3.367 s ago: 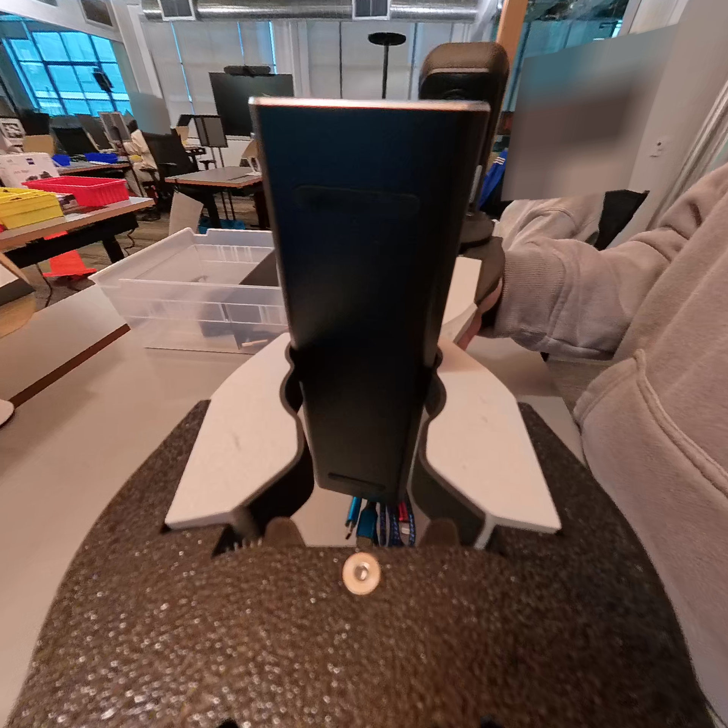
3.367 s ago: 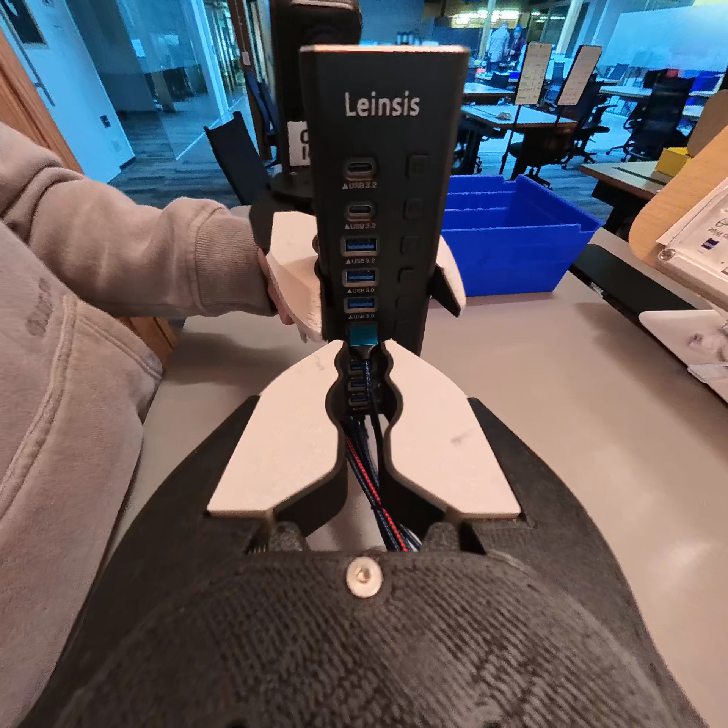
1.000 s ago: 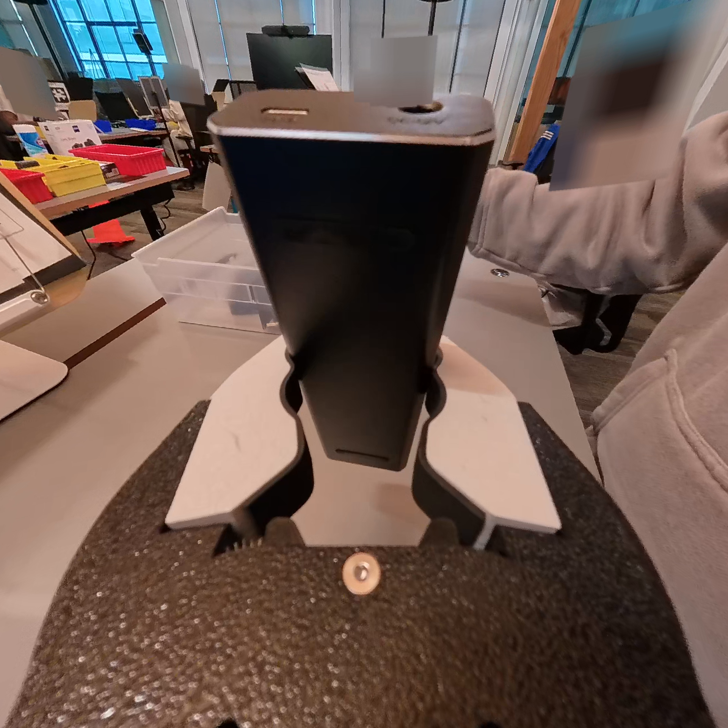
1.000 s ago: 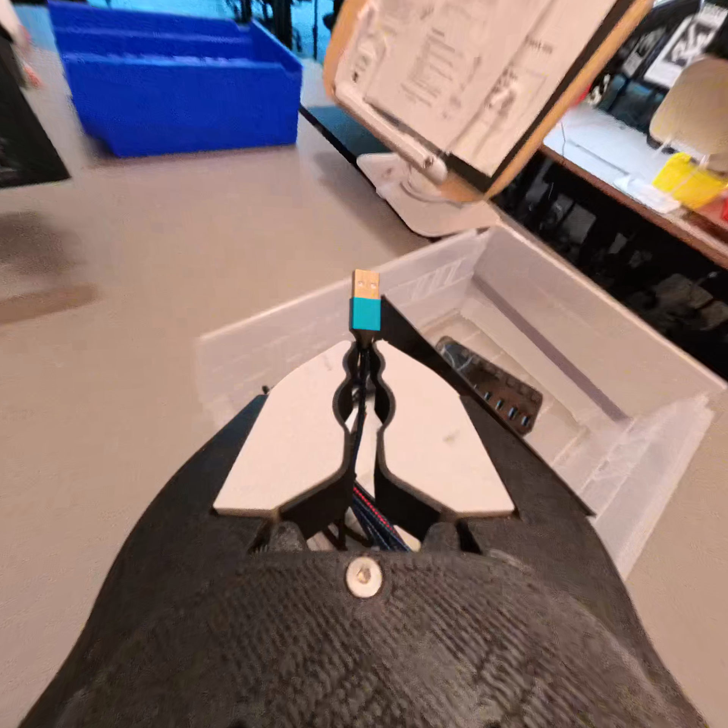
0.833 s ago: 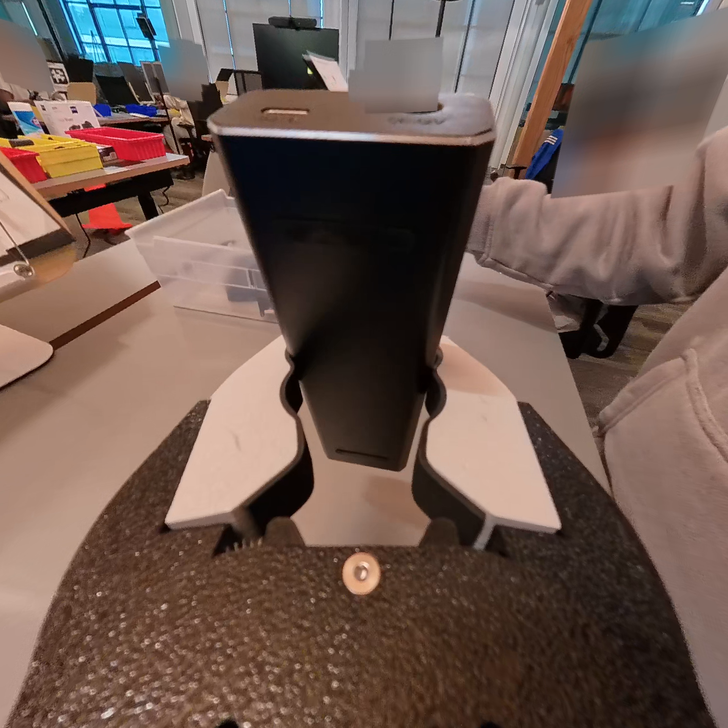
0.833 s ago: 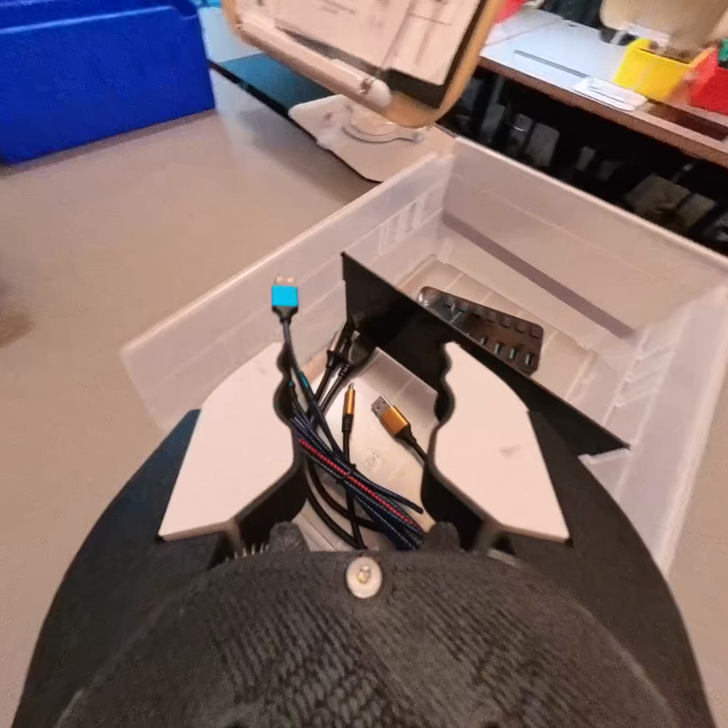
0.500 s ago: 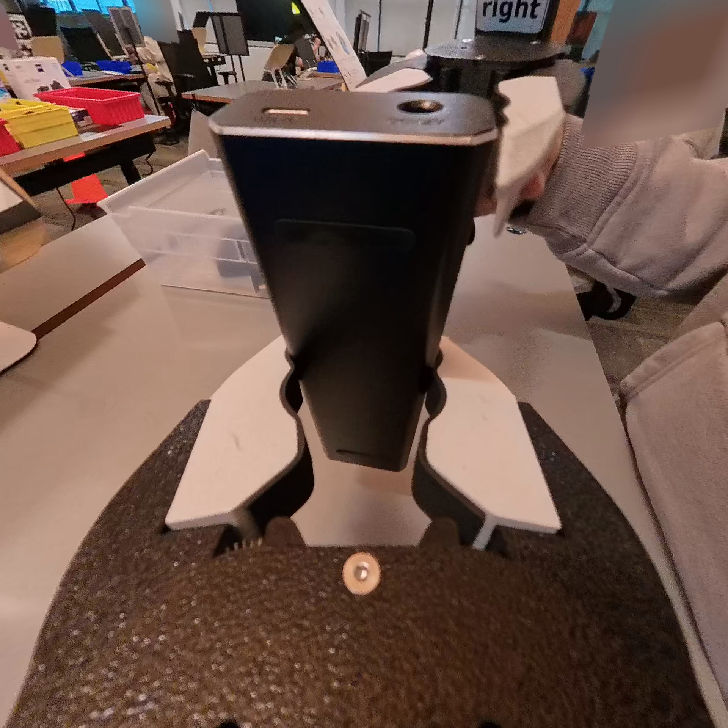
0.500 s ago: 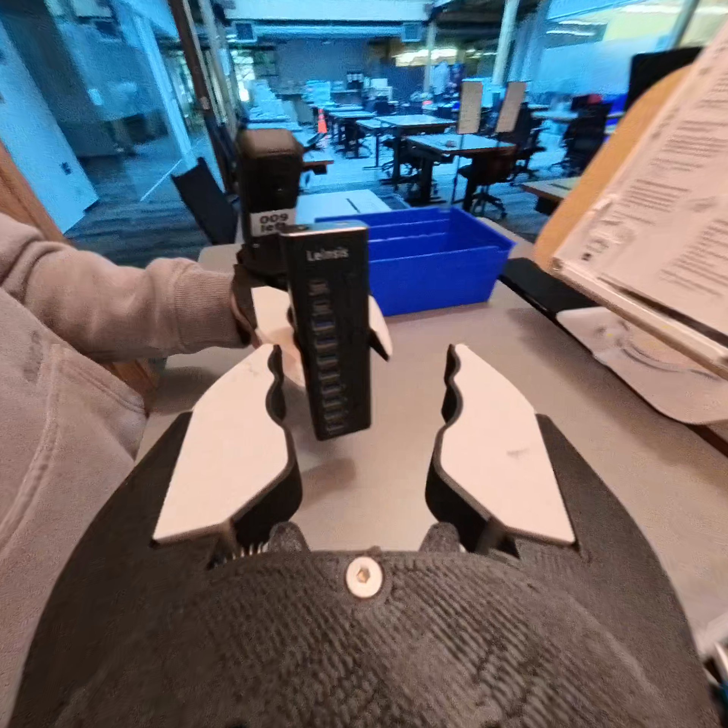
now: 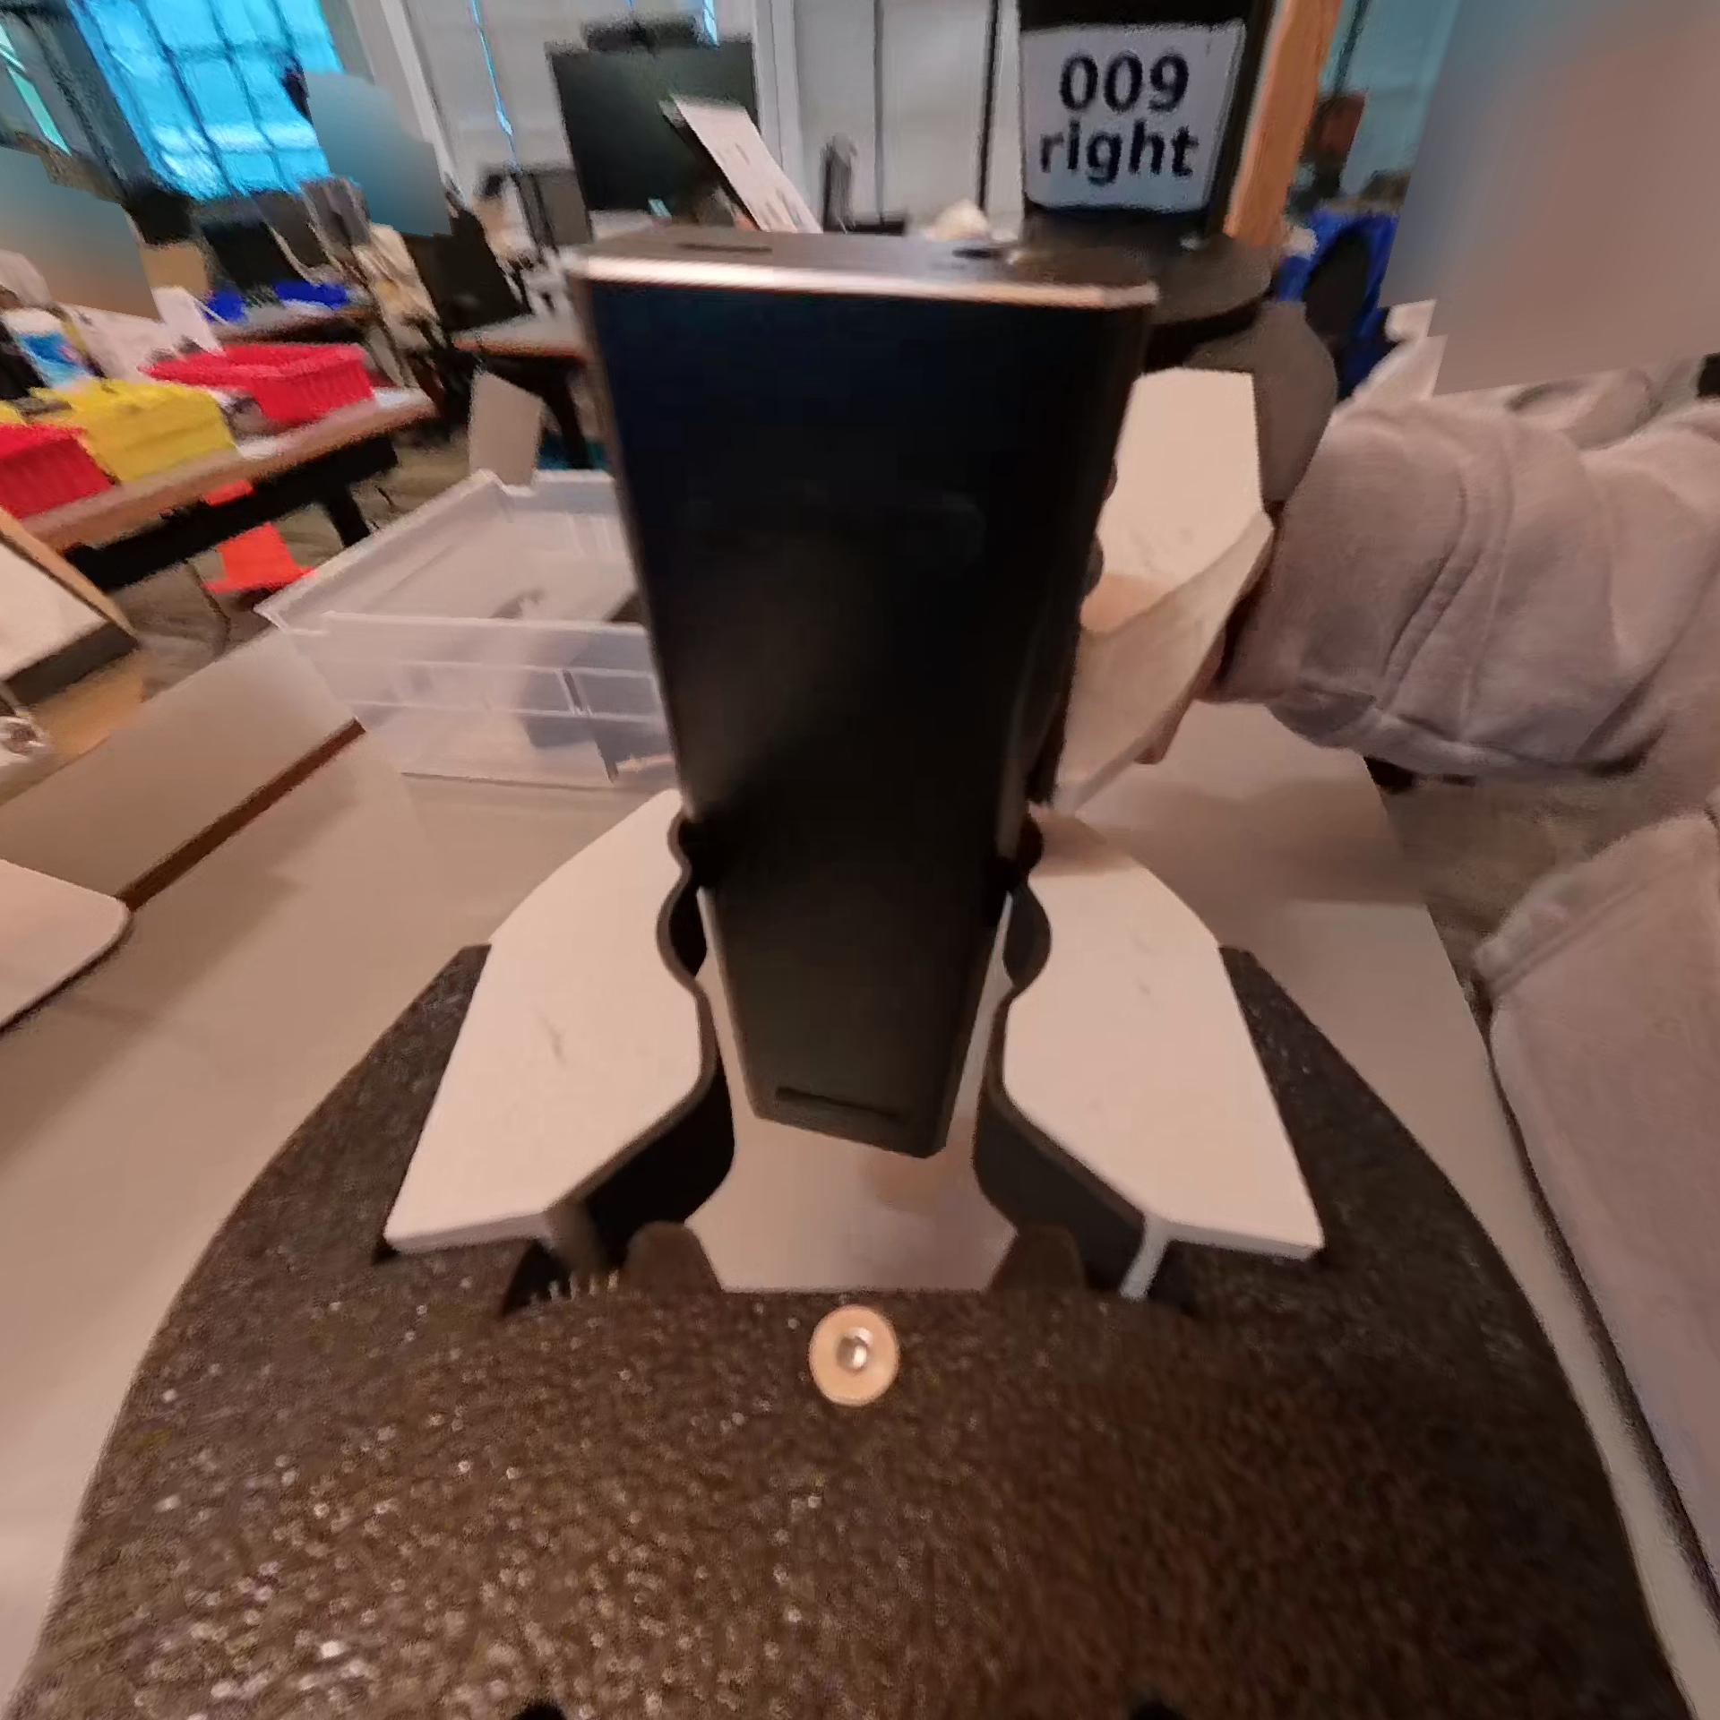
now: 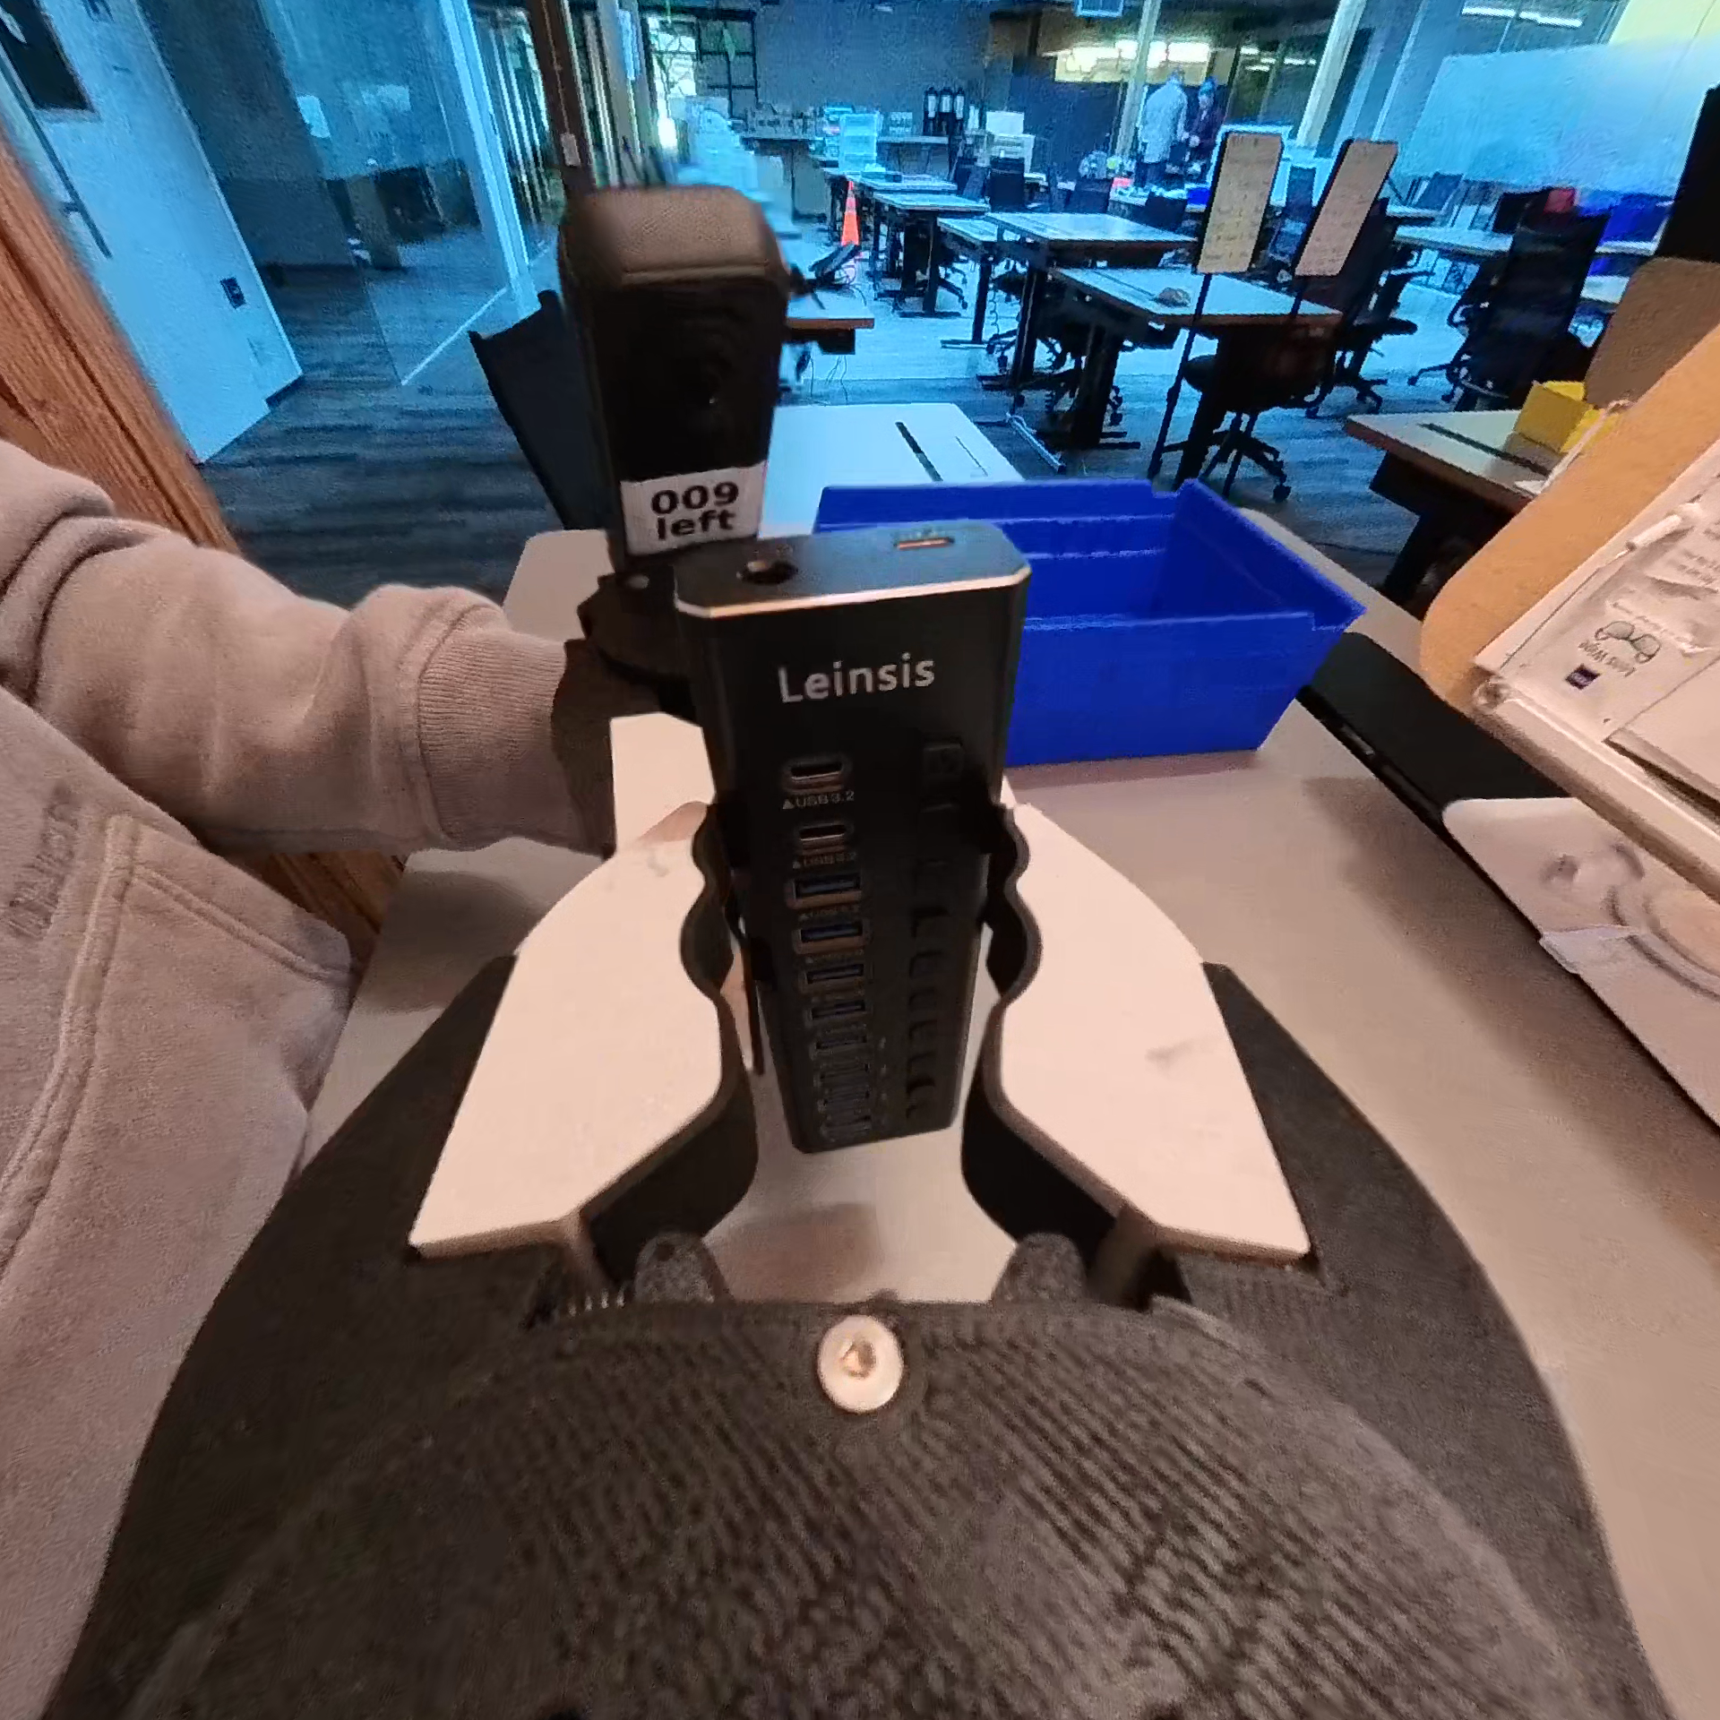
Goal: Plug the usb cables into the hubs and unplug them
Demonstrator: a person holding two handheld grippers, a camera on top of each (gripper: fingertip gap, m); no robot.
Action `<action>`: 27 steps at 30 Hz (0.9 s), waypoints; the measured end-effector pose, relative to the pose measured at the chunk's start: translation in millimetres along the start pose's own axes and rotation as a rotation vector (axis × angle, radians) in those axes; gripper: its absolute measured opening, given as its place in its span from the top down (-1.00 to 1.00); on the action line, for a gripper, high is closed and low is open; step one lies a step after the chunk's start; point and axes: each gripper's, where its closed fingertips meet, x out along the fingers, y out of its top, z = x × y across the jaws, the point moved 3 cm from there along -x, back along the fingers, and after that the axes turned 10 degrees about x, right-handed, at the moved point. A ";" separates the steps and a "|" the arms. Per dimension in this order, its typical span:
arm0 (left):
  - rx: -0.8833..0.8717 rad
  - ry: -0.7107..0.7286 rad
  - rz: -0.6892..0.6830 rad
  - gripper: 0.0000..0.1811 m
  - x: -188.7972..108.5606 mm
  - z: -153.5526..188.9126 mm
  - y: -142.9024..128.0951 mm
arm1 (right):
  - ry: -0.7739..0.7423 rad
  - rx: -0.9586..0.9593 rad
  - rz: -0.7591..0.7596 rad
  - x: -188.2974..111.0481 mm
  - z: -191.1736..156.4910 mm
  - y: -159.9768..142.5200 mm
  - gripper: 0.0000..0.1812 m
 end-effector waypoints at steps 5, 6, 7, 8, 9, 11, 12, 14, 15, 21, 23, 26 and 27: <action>-0.063 0.115 0.007 0.15 -16.5 -8.9 -6.0 | -0.269 -0.190 -0.102 -62.6 53.5 39.6 0.39; -0.074 0.118 0.003 0.16 -20.8 -6.6 -9.2 | -0.349 -0.242 -0.160 -81.5 73.3 46.4 0.39; -0.083 0.121 0.000 0.17 -25.1 -4.3 -12.6 | -0.416 -0.289 -0.230 -100.1 93.3 51.5 0.39; -0.092 0.122 -0.003 0.20 -29.2 -1.6 -16.1 | -0.475 -0.327 -0.309 -118.1 114.3 54.8 0.39; -0.104 0.124 -0.004 0.23 -32.9 0.7 -19.8 | -0.527 -0.354 -0.394 -134.7 136.7 55.4 0.39; -0.143 0.145 0.012 0.25 -38.8 2.6 -25.4 | -0.596 -0.406 -0.584 -161.5 183.2 46.1 0.39; -0.166 0.150 0.030 0.28 -40.8 3.3 -26.6 | -0.614 -0.413 -0.672 -170.8 205.0 37.7 0.39; -0.204 0.157 0.063 0.30 -42.6 4.2 -27.7 | -0.595 -0.403 -0.795 -178.9 241.4 16.2 0.39; -0.213 0.160 0.070 0.32 -42.5 4.2 -27.8 | -0.575 -0.389 -0.829 -178.5 255.0 4.6 0.39; -0.191 0.152 0.038 0.32 -40.6 5.5 -26.1 | -0.480 -0.365 -1.138 -159.3 303.5 -76.5 0.40; -0.194 0.155 0.035 0.31 -41.6 5.3 -24.6 | -0.484 -0.355 -1.174 -154.5 312.6 -90.9 0.40; -0.195 0.165 0.033 0.30 -42.0 5.5 -24.3 | -0.473 -0.298 -1.147 -146.6 317.5 -101.9 0.40; -0.196 0.166 0.027 0.30 -40.9 5.5 -25.6 | -0.479 -0.270 -1.139 -145.5 318.5 -105.2 0.40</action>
